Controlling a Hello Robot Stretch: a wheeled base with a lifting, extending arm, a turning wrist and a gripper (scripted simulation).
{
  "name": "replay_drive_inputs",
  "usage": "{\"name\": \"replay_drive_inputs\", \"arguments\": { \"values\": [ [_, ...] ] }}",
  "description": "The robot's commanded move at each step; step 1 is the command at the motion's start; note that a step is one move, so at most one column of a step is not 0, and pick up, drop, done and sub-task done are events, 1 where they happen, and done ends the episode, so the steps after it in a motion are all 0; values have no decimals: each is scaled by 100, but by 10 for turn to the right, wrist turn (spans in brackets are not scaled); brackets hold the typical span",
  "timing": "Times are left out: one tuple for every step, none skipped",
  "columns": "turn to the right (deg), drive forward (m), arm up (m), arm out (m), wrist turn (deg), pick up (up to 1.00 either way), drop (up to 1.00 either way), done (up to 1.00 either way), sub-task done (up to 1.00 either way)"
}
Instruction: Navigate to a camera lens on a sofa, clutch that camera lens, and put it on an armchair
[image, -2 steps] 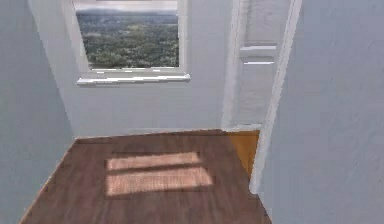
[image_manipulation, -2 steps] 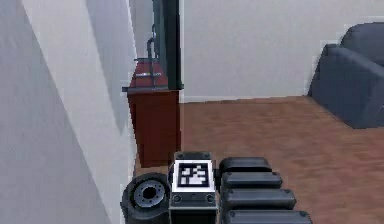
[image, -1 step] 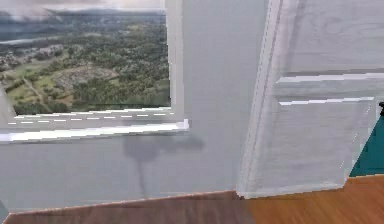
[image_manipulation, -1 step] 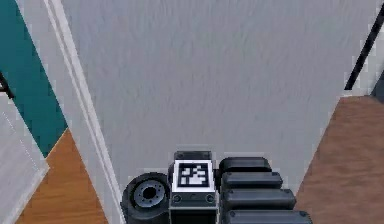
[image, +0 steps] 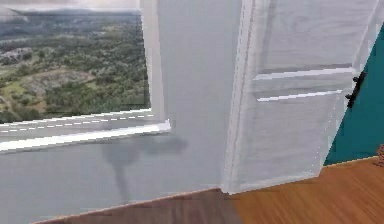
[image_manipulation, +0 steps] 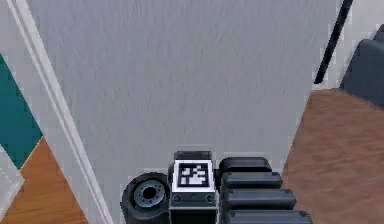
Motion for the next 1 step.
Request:
{"name": "replay_drive_inputs", "arguments": {
  "values": [
    [0,40,0,0,0,0,0,0,0]
  ]
}}
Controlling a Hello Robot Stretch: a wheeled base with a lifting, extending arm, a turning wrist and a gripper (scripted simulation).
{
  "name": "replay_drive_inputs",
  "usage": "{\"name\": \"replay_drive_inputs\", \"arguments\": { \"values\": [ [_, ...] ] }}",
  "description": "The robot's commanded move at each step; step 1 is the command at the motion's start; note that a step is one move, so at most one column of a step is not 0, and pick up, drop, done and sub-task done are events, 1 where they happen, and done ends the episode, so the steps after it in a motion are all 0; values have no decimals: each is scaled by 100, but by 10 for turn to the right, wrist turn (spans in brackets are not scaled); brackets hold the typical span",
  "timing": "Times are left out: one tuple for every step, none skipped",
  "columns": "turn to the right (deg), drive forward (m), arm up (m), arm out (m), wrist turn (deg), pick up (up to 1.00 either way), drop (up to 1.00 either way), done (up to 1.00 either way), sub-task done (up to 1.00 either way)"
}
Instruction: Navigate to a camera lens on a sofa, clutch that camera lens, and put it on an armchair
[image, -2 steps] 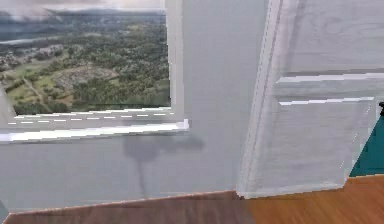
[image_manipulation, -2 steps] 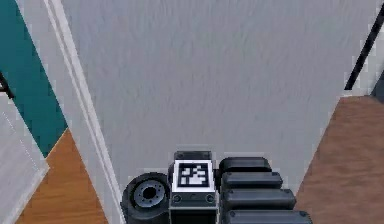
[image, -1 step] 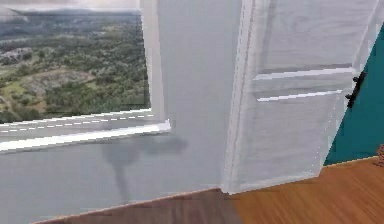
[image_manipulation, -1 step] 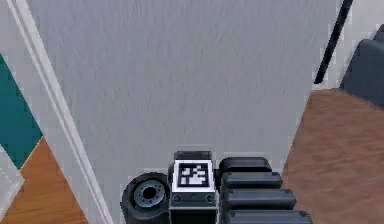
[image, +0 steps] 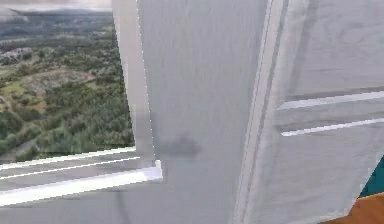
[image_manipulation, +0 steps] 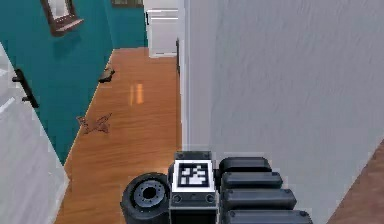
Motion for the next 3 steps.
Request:
{"name": "replay_drive_inputs", "arguments": {
  "values": [
    [0,30,0,0,0,0,0,0,0],
    [450,0,0,0,0,0,0,0,0],
    [270,0,0,0,0,0,0,0,0]
  ]
}}
